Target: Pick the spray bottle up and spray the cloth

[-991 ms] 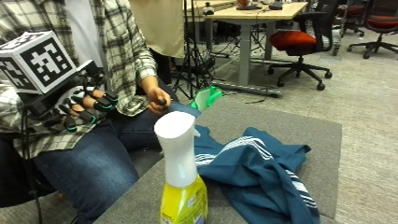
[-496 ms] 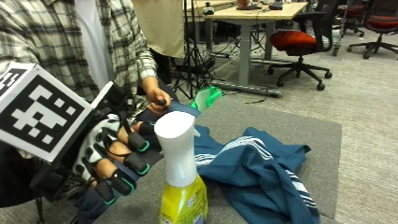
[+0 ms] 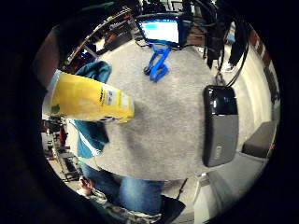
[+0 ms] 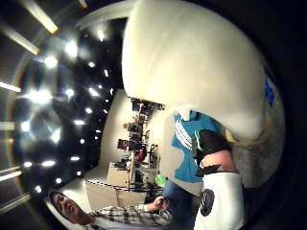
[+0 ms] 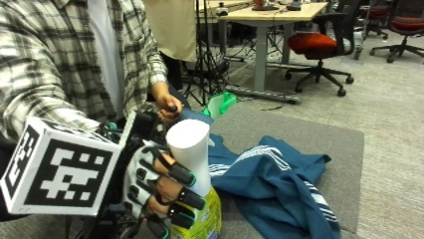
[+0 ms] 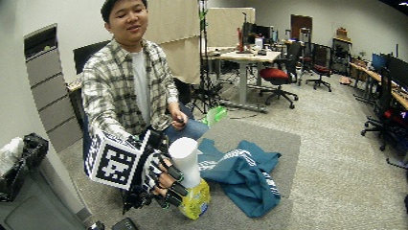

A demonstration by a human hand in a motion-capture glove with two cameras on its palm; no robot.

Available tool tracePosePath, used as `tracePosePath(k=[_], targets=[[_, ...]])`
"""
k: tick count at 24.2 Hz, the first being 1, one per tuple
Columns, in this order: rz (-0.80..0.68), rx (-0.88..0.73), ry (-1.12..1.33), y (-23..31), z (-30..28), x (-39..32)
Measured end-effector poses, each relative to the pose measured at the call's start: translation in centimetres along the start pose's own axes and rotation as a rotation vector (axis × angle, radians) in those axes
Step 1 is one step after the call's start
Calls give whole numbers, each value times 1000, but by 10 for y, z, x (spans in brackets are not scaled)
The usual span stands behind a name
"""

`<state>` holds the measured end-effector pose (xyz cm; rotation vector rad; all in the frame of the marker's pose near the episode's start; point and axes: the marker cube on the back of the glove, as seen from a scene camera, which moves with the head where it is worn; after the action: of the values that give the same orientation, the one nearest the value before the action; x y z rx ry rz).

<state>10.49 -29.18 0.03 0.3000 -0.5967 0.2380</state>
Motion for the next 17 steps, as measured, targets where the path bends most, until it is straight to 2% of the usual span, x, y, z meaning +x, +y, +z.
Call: tracePosePath(k=[17], targets=[[41,100,-362,-15,35,-6]])
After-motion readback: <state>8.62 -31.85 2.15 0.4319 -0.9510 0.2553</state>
